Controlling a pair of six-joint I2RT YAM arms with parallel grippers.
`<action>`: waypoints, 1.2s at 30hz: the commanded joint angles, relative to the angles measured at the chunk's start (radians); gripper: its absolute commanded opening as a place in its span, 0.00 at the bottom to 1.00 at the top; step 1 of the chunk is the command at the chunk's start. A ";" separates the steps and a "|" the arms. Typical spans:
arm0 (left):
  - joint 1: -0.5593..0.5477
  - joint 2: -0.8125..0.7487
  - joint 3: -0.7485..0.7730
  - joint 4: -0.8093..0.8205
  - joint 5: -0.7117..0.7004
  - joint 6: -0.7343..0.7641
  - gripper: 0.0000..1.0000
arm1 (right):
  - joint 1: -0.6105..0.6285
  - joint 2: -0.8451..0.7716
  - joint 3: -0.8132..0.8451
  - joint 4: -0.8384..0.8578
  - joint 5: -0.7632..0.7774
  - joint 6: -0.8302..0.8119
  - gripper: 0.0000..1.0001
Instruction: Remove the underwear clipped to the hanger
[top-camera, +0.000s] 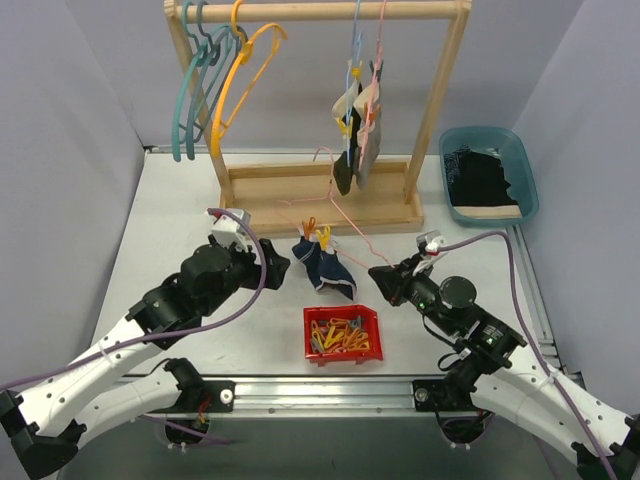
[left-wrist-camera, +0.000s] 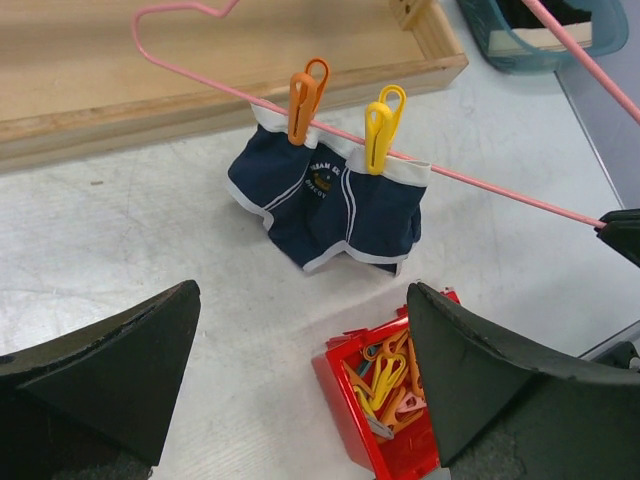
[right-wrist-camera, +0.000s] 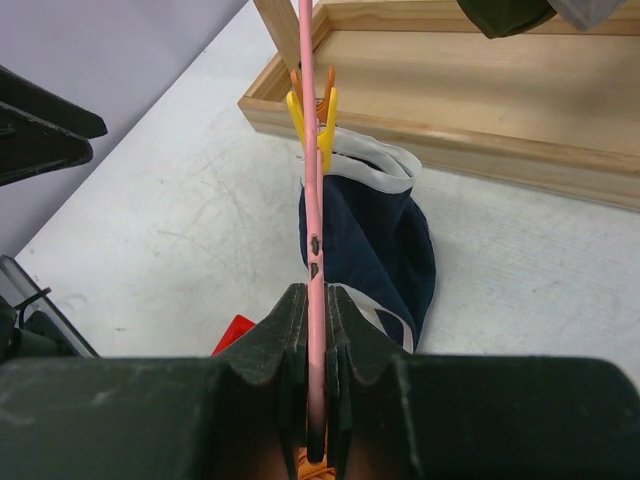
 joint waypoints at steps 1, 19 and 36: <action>0.005 0.047 0.005 0.009 0.018 -0.034 0.94 | 0.006 -0.013 0.002 0.057 0.014 -0.005 0.00; -0.022 0.503 0.336 0.020 -0.034 -0.475 0.96 | 0.060 -0.094 -0.130 0.153 0.143 0.012 0.00; -0.097 0.738 0.557 -0.215 -0.240 -0.486 0.97 | 0.195 -0.056 -0.120 0.196 0.356 -0.027 0.00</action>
